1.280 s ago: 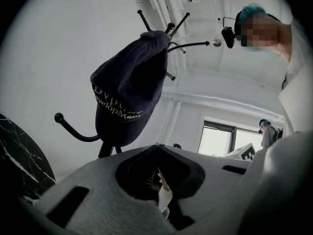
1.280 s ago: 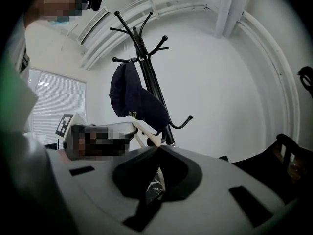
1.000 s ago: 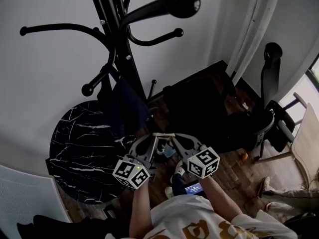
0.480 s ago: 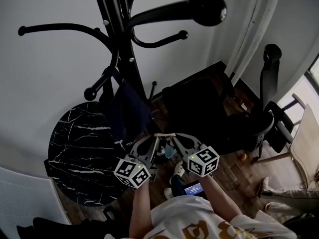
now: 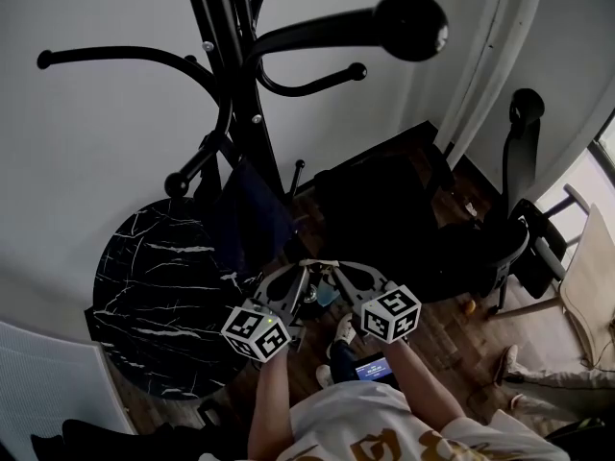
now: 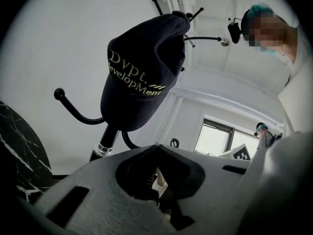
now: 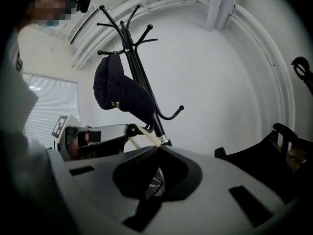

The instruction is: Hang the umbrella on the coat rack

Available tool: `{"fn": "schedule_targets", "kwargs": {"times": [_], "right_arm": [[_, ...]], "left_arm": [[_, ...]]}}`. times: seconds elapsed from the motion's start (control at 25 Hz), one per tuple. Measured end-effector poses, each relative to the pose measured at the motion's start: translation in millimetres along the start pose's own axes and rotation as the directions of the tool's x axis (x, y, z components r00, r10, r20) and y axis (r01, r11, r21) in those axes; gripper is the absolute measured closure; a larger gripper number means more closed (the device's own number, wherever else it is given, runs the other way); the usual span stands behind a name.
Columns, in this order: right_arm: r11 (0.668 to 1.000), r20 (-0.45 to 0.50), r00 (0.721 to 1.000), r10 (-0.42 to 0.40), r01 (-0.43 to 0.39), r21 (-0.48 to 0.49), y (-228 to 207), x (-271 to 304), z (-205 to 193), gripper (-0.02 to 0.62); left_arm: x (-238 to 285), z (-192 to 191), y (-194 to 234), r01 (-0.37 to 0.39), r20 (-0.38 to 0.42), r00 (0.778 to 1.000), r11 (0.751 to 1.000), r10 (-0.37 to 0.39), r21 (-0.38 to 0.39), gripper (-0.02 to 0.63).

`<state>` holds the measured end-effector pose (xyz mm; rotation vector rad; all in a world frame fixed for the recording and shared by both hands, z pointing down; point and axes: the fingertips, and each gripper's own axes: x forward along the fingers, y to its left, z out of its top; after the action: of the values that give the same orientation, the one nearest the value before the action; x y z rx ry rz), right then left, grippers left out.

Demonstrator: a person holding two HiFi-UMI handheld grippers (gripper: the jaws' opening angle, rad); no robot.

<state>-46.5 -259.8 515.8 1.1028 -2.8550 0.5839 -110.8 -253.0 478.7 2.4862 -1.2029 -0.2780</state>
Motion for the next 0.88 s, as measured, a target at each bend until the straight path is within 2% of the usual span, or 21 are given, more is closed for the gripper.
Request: {"fn": "schedule_targets", "kwargs": {"times": [0.88], "right_arm": [[0.999, -0.037, 0.999, 0.015, -0.013, 0.034, -10.9, 16.2, -18.9, 0.584]], "left_arm": [[10.1, -15.6, 12.9, -0.011, -0.044, 0.999, 1.000, 0.010, -0.012, 0.588]]}}
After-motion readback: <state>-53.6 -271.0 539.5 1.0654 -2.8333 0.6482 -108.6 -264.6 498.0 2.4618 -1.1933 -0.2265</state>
